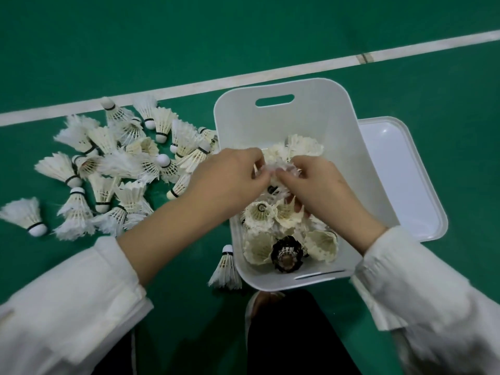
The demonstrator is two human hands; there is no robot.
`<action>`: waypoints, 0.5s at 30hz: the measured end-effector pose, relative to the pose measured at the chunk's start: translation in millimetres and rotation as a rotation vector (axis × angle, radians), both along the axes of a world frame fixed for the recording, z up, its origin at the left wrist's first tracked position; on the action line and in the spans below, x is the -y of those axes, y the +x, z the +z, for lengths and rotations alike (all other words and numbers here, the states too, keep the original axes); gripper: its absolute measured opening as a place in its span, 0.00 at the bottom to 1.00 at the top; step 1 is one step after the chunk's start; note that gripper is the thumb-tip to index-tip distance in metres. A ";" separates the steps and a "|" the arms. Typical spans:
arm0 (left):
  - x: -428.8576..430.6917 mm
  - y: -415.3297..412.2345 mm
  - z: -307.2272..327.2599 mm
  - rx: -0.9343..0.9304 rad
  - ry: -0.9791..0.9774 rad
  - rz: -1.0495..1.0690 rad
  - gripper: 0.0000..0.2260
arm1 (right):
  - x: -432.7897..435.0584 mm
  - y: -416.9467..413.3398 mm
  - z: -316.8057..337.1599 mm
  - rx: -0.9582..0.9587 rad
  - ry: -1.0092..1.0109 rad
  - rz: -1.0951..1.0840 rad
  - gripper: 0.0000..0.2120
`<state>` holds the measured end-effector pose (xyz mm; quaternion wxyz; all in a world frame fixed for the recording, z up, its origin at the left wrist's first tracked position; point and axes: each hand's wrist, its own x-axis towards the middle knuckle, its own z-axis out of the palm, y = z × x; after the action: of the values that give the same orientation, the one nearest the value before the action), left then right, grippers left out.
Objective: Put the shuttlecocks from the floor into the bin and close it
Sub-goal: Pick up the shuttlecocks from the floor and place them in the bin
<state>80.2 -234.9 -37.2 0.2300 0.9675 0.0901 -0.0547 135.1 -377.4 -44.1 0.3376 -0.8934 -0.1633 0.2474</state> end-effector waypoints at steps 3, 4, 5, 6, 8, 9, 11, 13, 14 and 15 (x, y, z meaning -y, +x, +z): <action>-19.8 4.1 9.6 -0.012 -0.032 0.018 0.12 | -2.9 14.9 -22.1 0.223 -0.211 0.071 0.19; -27.1 5.3 12.2 -0.002 -0.016 0.029 0.12 | -4.6 18.6 -32.1 0.262 -0.257 0.090 0.18; -33.7 5.5 14.2 0.005 0.009 0.032 0.11 | -7.2 20.3 -42.9 0.298 -0.291 0.113 0.15; -39.0 5.1 15.9 0.005 0.037 0.028 0.11 | -10.1 20.1 -52.6 0.339 -0.317 0.143 0.12; -45.1 3.1 18.3 -0.005 0.087 0.006 0.11 | -15.9 16.9 -70.7 0.409 -0.393 0.219 0.08; -45.9 1.8 19.3 -0.012 0.107 -0.013 0.11 | -18.9 14.8 -76.3 0.438 -0.458 0.266 0.07; -44.2 -2.1 21.8 -0.026 0.142 -0.050 0.10 | -23.6 11.5 -82.9 0.478 -0.613 0.374 0.05; -40.7 -8.2 24.6 -0.025 0.173 -0.085 0.10 | -26.1 10.6 -82.5 0.475 -0.705 0.429 0.07; -39.3 -11.6 26.5 -0.022 0.193 -0.107 0.10 | -26.9 10.5 -78.7 0.466 -0.712 0.425 0.08; -38.5 -15.6 29.0 -0.022 0.217 -0.129 0.10 | -27.4 10.4 -72.6 0.447 -0.691 0.404 0.10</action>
<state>64.6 -196.4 -8.2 0.1192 0.9898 0.0357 -0.0700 145.4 -350.0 -116.7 -0.0788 -0.9353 -0.3109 0.1495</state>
